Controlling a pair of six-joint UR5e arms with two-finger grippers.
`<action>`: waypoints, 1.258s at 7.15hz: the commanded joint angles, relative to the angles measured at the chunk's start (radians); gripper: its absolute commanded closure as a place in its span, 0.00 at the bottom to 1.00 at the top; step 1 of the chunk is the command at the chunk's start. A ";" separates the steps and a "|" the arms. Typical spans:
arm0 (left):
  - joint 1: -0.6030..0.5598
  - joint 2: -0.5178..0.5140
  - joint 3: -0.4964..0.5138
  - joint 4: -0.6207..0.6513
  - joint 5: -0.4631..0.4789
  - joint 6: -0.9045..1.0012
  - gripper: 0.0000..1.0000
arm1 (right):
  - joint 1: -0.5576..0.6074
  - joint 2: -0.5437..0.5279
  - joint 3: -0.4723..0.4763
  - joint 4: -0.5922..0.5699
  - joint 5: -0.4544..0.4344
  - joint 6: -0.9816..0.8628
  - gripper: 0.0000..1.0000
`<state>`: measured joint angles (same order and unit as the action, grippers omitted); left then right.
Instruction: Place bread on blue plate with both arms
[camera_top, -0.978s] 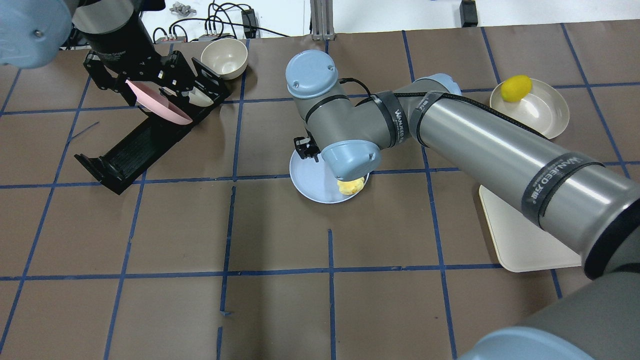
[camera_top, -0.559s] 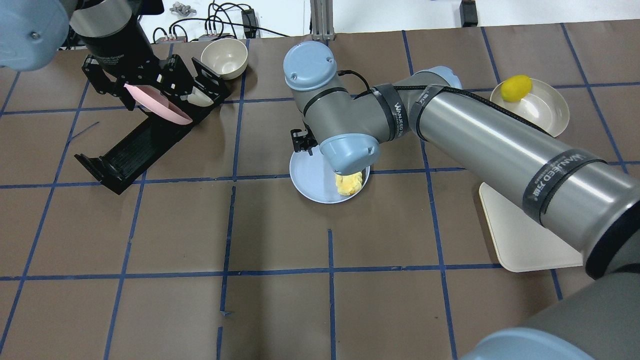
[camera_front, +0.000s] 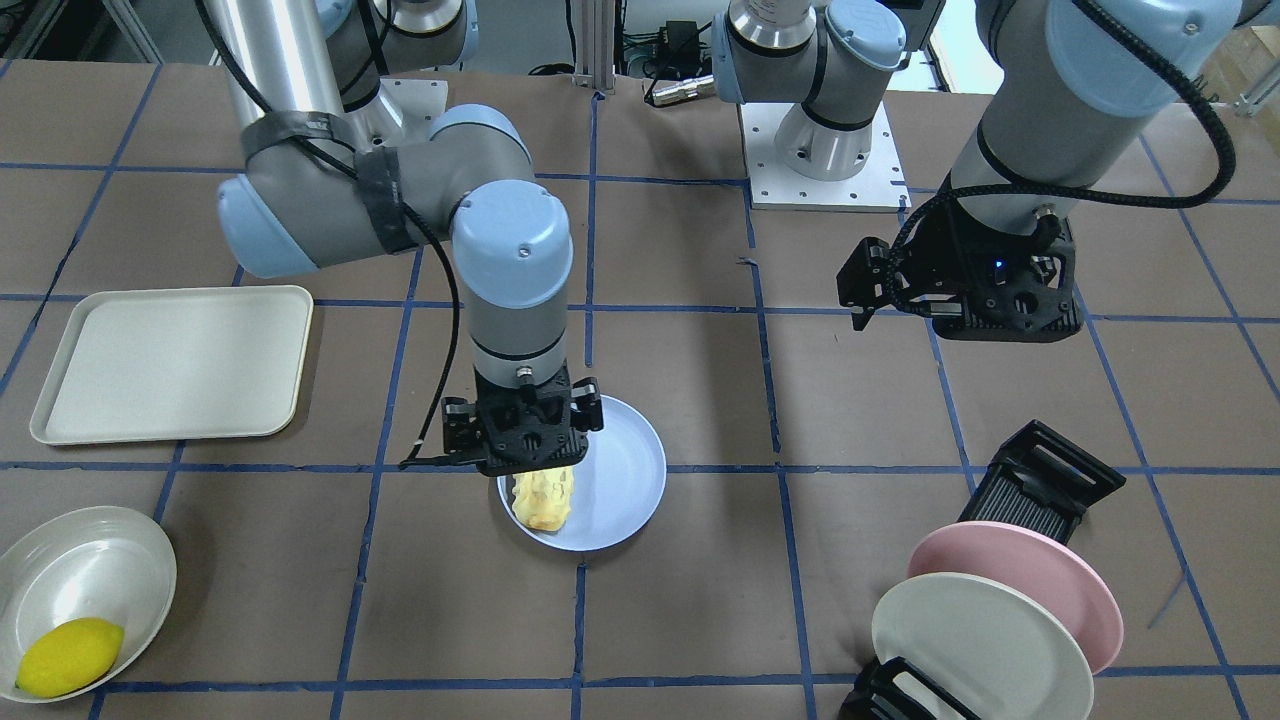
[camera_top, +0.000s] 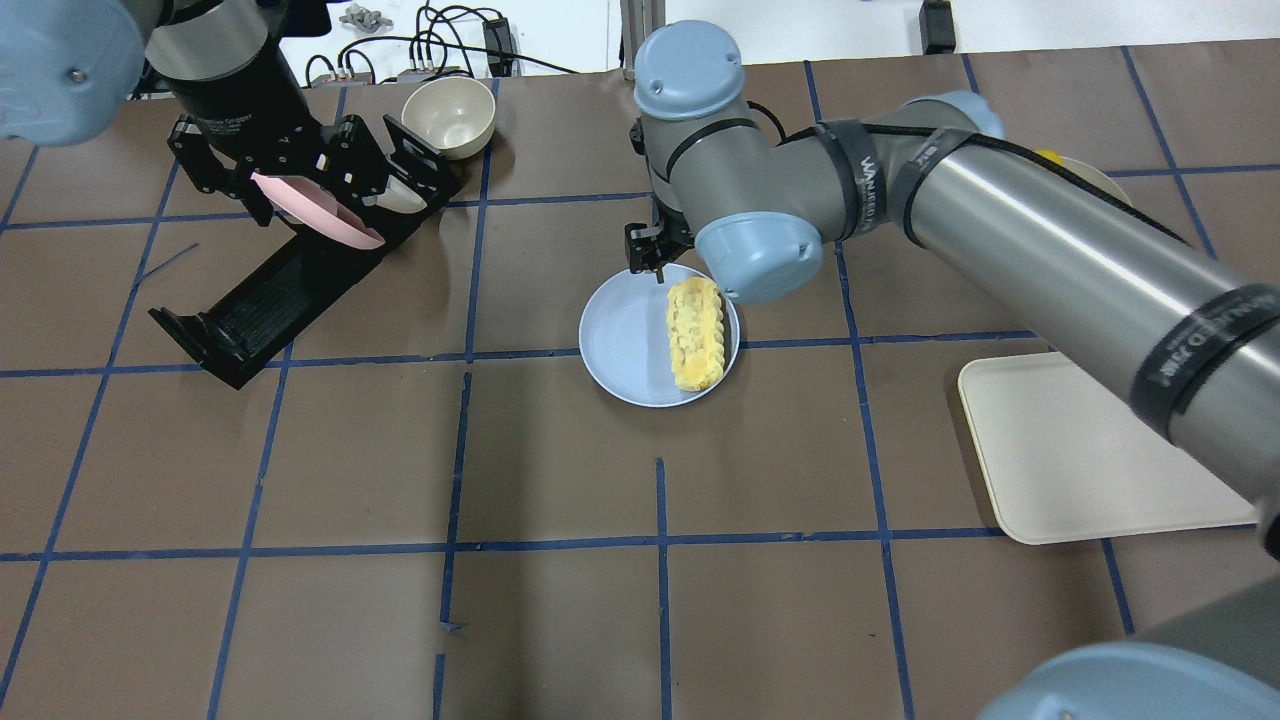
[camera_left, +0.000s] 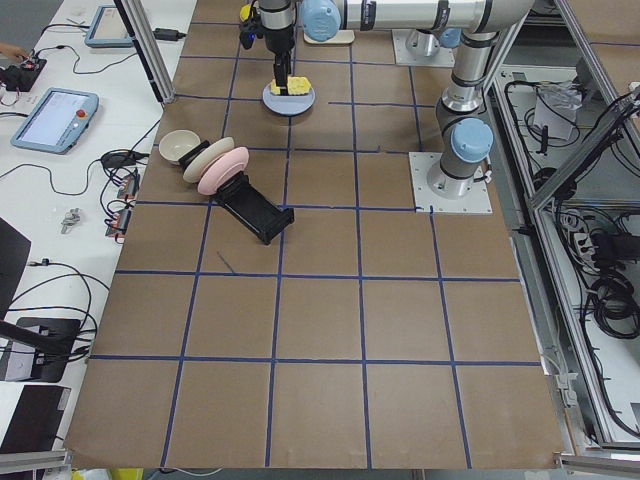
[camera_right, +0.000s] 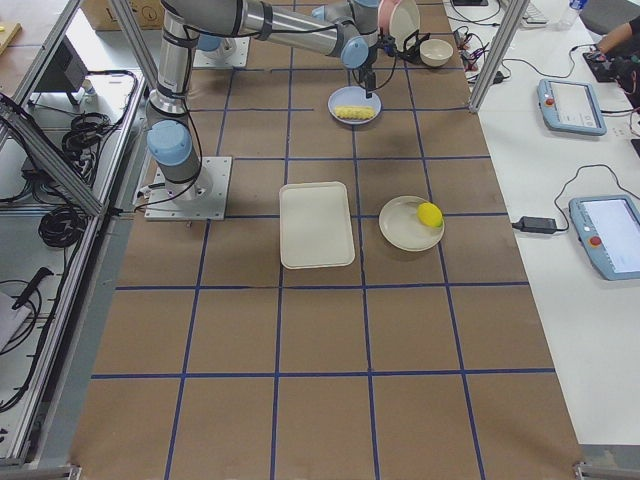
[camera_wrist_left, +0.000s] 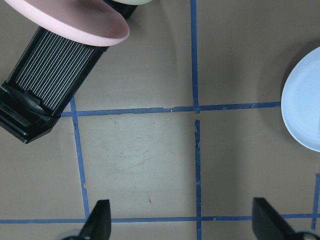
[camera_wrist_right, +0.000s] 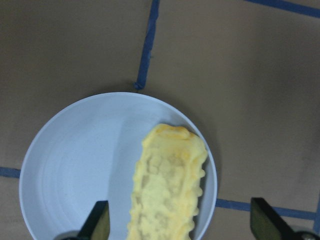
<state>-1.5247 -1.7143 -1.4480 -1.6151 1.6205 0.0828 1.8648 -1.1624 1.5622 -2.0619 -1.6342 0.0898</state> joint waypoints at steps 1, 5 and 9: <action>0.000 -0.001 0.000 0.000 0.001 -0.002 0.00 | -0.128 -0.121 -0.008 0.150 0.016 -0.114 0.01; -0.002 0.008 0.001 -0.018 -0.005 -0.005 0.00 | -0.315 -0.312 0.019 0.399 0.182 -0.320 0.00; -0.002 -0.001 0.024 -0.039 0.001 -0.017 0.00 | -0.316 -0.396 0.113 0.393 0.212 -0.308 0.00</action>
